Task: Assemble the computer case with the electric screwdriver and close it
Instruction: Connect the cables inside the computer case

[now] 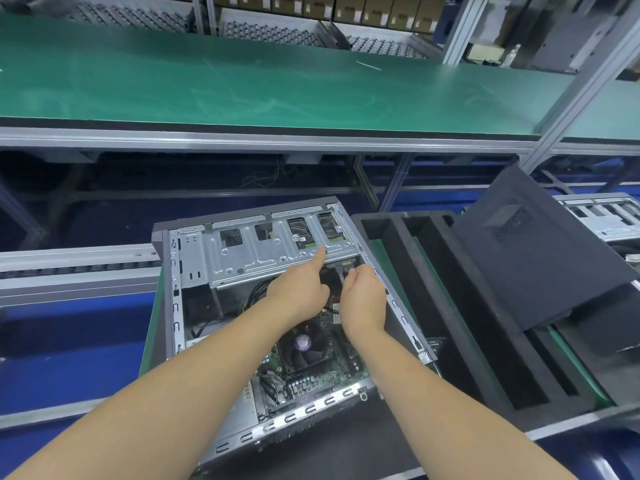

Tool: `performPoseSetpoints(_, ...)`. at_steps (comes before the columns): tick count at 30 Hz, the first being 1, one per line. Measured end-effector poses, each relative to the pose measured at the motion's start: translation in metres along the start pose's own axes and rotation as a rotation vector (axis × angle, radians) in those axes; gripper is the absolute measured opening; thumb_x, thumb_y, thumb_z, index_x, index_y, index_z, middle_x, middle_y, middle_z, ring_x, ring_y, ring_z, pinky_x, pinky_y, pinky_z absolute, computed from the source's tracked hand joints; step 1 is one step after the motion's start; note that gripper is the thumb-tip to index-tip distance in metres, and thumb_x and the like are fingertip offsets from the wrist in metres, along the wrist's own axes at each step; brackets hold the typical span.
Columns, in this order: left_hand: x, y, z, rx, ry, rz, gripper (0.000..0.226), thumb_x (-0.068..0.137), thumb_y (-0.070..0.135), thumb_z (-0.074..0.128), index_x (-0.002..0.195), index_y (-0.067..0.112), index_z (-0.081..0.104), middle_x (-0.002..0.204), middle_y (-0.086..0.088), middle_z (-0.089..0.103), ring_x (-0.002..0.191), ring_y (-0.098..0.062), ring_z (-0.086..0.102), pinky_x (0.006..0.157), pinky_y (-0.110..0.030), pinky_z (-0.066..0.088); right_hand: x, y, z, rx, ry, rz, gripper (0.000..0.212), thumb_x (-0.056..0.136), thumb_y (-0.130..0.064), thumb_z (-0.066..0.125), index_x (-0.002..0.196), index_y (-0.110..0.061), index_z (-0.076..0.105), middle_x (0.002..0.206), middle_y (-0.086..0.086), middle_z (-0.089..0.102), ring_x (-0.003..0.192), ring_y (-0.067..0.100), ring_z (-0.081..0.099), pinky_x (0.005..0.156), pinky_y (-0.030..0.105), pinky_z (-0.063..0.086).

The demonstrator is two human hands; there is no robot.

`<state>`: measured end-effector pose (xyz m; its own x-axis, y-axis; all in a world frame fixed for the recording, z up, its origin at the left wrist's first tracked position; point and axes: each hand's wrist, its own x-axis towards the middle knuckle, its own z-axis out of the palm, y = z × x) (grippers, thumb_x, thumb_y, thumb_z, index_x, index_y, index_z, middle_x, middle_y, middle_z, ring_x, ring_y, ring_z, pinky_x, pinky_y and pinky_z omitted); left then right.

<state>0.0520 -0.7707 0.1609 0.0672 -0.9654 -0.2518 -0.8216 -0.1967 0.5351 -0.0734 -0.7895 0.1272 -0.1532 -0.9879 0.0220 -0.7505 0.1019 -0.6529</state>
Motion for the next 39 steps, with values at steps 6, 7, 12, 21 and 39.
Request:
performPoseSetpoints(6,-0.001,0.001,-0.001,0.022,-0.003,-0.004,0.084,0.092,0.024,0.047,0.161,0.040,0.002,0.080,0.004,0.062,0.070,-0.018,0.063,0.056,-0.034,0.052,0.000,0.002,0.001,0.021,0.006,-0.003,0.032,0.113,-0.025,0.040,0.106,0.000,0.059,0.094,0.019,0.069,0.082,0.034,0.065,0.063,0.033,0.042)
performPoseSetpoints(7,-0.001,0.001,0.000,0.024,-0.004,-0.004,0.084,0.092,0.024,0.047,0.161,0.041,0.002,0.080,0.004,0.062,0.070,-0.018,0.063,0.056,-0.034,0.052,0.000,0.002,0.001,0.023,0.005,0.000,0.032,0.113,-0.025,0.040,0.105,-0.001,0.059,0.094,0.018,0.069,0.082,0.034,0.065,0.063,0.034,0.042)
performPoseSetpoints(12,-0.001,0.001,0.003,0.050,0.007,-0.004,0.085,0.092,0.025,0.047,0.161,0.040,0.001,0.078,0.003,0.062,0.067,-0.018,0.062,0.052,-0.033,0.048,0.003,0.003,0.004,0.005,0.011,-0.005,0.032,0.113,-0.026,0.040,0.104,-0.002,0.058,0.092,0.017,0.068,0.080,0.034,0.065,0.063,0.038,0.047)
performPoseSetpoints(21,0.005,-0.002,0.000,0.132,0.007,0.009,0.082,0.091,0.028,0.047,0.161,0.042,0.005,0.076,0.010,0.055,0.067,-0.011,0.053,0.050,-0.030,0.040,0.009,0.004,0.010,-0.123,0.019,-0.040,0.029,0.114,-0.028,0.038,0.106,-0.005,0.055,0.093,0.014,0.069,0.081,0.033,0.066,0.063,0.038,0.047)
performPoseSetpoints(39,0.000,0.003,-0.006,0.032,-0.081,0.029,0.087,0.090,0.025,0.050,0.162,0.039,0.002,0.085,0.002,0.062,0.074,-0.016,0.061,0.059,-0.032,0.048,0.012,0.009,0.010,-0.102,-0.022,-0.109,0.021,0.113,-0.024,0.042,0.095,-0.014,0.042,0.089,0.013,0.066,0.071,0.024,0.052,0.060,0.033,0.037)
